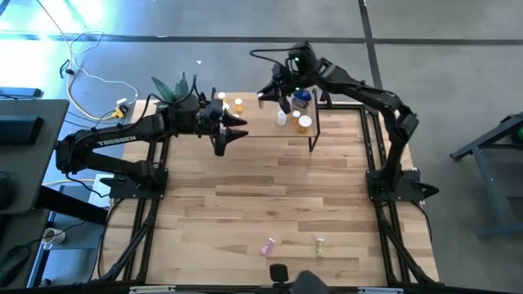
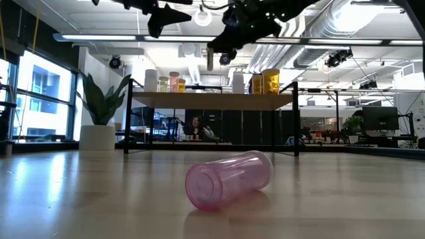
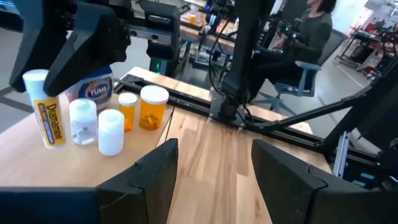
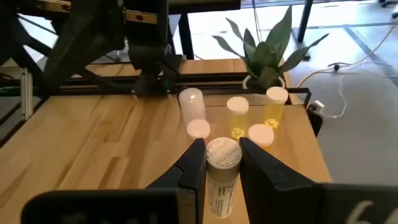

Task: Pick and place medicine bottles onto shelf by color
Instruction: Put the small white pill bottle on the shelf

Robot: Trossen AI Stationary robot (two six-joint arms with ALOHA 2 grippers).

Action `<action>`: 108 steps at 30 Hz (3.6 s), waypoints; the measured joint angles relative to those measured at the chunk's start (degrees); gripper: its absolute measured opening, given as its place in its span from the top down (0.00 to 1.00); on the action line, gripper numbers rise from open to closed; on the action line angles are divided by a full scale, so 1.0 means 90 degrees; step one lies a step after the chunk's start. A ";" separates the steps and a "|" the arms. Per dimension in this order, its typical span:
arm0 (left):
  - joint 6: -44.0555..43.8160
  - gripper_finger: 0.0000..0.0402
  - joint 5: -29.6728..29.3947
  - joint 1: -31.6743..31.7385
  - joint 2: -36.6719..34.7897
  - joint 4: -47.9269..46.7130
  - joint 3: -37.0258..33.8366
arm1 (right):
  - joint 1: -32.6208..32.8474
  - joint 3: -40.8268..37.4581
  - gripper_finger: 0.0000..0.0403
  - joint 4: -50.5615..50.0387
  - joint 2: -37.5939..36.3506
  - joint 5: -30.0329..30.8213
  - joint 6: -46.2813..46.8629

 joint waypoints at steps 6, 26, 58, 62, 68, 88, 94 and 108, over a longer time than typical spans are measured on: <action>0.0000 0.52 0.0006 0.0000 0.0005 -0.0164 0.0000 | 0.0044 0.0052 0.86 -0.0008 0.0306 -0.0003 -0.0213; 0.0044 0.52 0.0147 0.0000 0.0005 -0.0158 0.0000 | 0.0526 0.0045 0.86 -0.0061 0.0622 0.0065 -0.0366; 0.0102 0.52 0.0151 0.0000 0.0005 -0.0139 0.0000 | -0.0119 0.2085 0.86 -0.0858 0.0155 0.0048 -0.0518; 0.0101 0.52 0.0150 0.0000 0.0005 -0.0134 0.0000 | -0.0202 0.2098 0.86 -0.1333 -0.0284 0.0026 -0.0661; 0.0100 0.52 0.0150 -0.0002 0.0005 0.0042 -0.0002 | -0.0240 0.2097 0.86 -0.1875 -0.0696 -0.0113 -0.0695; 0.0015 0.52 0.0149 0.0000 0.0005 0.0079 -0.0002 | 0.0100 0.0564 0.86 -0.1049 -0.0769 -0.0972 -0.0643; 0.0219 0.52 0.0148 -0.0001 0.0005 0.0079 -0.0002 | 0.0149 -0.0505 0.86 0.0332 -0.0769 -0.1012 -0.0127; 0.0221 0.52 0.0149 -0.0002 0.0005 0.0081 -0.0002 | 0.0513 -0.1512 0.86 0.1817 -0.0468 -0.0277 0.0110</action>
